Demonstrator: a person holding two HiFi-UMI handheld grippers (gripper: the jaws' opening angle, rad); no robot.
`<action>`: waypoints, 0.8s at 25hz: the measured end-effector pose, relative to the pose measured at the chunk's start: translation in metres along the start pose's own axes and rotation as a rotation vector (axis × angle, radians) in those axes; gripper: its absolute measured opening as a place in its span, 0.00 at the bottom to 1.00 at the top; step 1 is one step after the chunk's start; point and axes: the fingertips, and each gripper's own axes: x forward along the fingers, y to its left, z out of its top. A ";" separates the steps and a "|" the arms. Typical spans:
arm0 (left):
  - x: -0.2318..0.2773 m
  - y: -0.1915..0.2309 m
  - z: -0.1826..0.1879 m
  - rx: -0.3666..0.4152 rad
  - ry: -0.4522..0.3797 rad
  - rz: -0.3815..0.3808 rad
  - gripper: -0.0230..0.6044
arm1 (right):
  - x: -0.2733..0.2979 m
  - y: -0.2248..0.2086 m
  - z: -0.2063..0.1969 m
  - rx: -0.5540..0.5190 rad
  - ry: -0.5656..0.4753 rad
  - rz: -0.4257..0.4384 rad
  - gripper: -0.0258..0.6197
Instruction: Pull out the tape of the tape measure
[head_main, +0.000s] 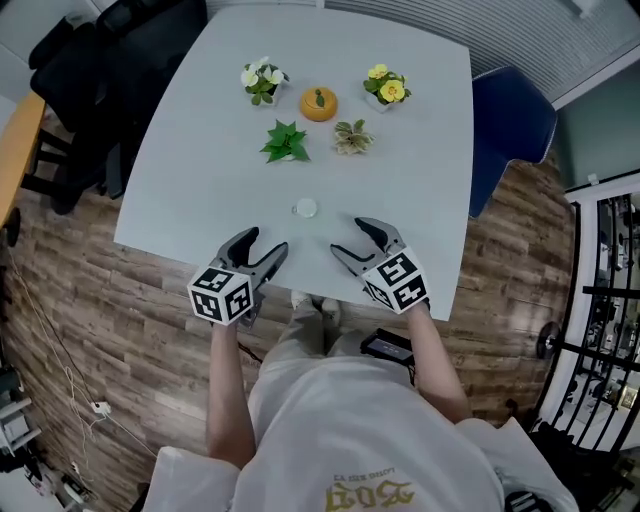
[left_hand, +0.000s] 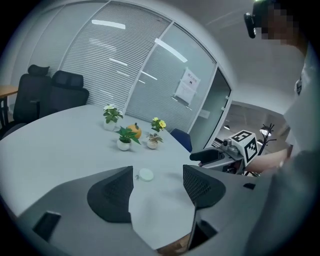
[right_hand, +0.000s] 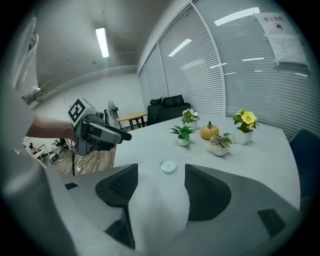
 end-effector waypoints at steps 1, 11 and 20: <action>0.005 0.005 0.003 0.000 0.005 -0.005 0.50 | 0.006 -0.003 0.000 -0.004 0.013 -0.001 0.49; 0.041 0.040 -0.005 -0.040 0.086 -0.088 0.50 | 0.062 -0.021 -0.010 -0.031 0.140 -0.006 0.49; 0.060 0.066 -0.017 0.030 0.198 -0.140 0.50 | 0.119 -0.017 -0.011 -0.113 0.232 0.042 0.49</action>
